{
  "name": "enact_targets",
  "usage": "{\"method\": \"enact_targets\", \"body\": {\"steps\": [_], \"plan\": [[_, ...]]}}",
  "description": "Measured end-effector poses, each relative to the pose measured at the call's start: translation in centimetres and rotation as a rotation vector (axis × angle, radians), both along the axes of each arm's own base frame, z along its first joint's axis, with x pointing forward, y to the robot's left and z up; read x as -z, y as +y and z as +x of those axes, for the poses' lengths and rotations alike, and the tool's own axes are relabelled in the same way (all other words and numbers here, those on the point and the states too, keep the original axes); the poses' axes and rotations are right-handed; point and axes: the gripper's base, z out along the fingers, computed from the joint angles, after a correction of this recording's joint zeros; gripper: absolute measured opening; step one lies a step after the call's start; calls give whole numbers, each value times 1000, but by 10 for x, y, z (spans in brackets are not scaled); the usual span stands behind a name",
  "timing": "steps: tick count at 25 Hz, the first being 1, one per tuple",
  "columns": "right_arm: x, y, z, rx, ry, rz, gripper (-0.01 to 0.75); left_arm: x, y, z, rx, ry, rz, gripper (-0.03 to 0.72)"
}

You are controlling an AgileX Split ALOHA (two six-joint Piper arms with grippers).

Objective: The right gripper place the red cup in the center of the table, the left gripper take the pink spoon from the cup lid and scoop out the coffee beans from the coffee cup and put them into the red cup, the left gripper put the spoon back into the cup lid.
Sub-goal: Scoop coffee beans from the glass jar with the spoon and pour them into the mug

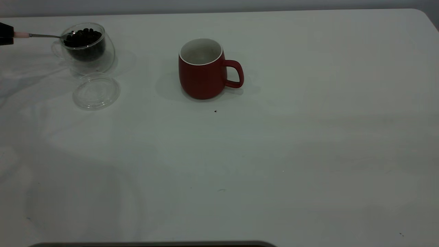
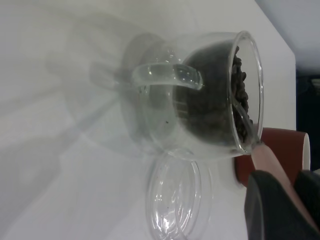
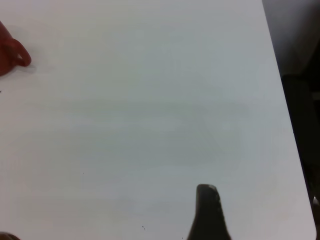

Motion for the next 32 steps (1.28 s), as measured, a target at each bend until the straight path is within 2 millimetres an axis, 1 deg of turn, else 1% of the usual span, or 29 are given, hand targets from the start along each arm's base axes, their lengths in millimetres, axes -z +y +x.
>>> {"method": "enact_targets", "body": {"steps": [17, 23, 27, 32], "plan": [[0, 0, 0, 0, 0, 0, 591, -1, 0, 1, -51, 54, -51, 122], [0, 0, 0, 0, 0, 0, 591, -2, -8, 5, -40, 66, -56, 122], [0, 0, 0, 0, 0, 0, 591, -11, -11, 6, -36, 60, -52, 122], [0, 0, 0, 0, 0, 0, 591, -26, -16, -1, -35, 62, -55, 122]]}}
